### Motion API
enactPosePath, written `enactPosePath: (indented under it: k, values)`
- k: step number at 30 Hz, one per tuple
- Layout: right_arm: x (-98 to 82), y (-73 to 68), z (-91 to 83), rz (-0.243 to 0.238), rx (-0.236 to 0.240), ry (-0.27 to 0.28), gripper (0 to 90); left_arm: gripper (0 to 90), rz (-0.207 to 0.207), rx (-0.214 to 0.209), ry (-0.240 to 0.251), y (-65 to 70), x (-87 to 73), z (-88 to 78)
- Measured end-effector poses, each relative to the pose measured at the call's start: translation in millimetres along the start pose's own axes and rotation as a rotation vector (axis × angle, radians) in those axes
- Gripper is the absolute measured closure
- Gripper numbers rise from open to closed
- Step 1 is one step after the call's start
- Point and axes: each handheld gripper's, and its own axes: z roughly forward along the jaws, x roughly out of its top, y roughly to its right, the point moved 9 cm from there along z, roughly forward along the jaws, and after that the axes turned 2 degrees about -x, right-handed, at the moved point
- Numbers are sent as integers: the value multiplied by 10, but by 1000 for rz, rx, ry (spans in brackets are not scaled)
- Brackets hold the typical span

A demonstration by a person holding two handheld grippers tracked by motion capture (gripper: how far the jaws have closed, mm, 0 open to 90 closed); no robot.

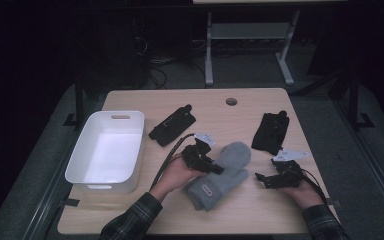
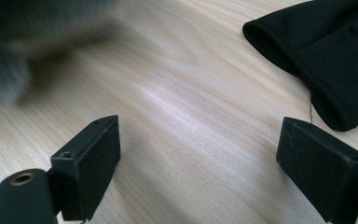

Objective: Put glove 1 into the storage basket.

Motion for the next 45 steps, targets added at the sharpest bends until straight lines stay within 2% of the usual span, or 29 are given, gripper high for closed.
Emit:
enactPosePath:
  k: [5, 10, 23, 28, 31, 34, 40, 45]
  values:
    - [-1, -2, 0, 1, 0, -1, 133, 764, 9, 45, 25, -22, 67, -225]
    - [0, -5, 0, 5, 1, 0, 133, 764, -8, 81, 70, -58, 124, -462]
    - [-1, -5, 0, 7, -2, -2, 128, 763, -28, 166, 104, -131, 190, -1080]
    - [-2, -13, 14, 4, -5, -11, 81, 762, -21, 206, 112, -162, 212, -1359]
    - [-11, -3, 28, 12, -13, -25, 23, 762, -43, 218, 128, -175, 206, -1526]
    - [-10, -5, 29, 16, -13, -25, 23, 762, -49, 245, 131, -207, 180, -1697]
    - [-13, -2, 27, 15, -15, -26, 23, 762, -88, 286, 161, -275, 103, -2054]
    - [-13, -2, 27, 15, -15, -26, 23, 762, -126, 332, 187, -348, -21, -2371]
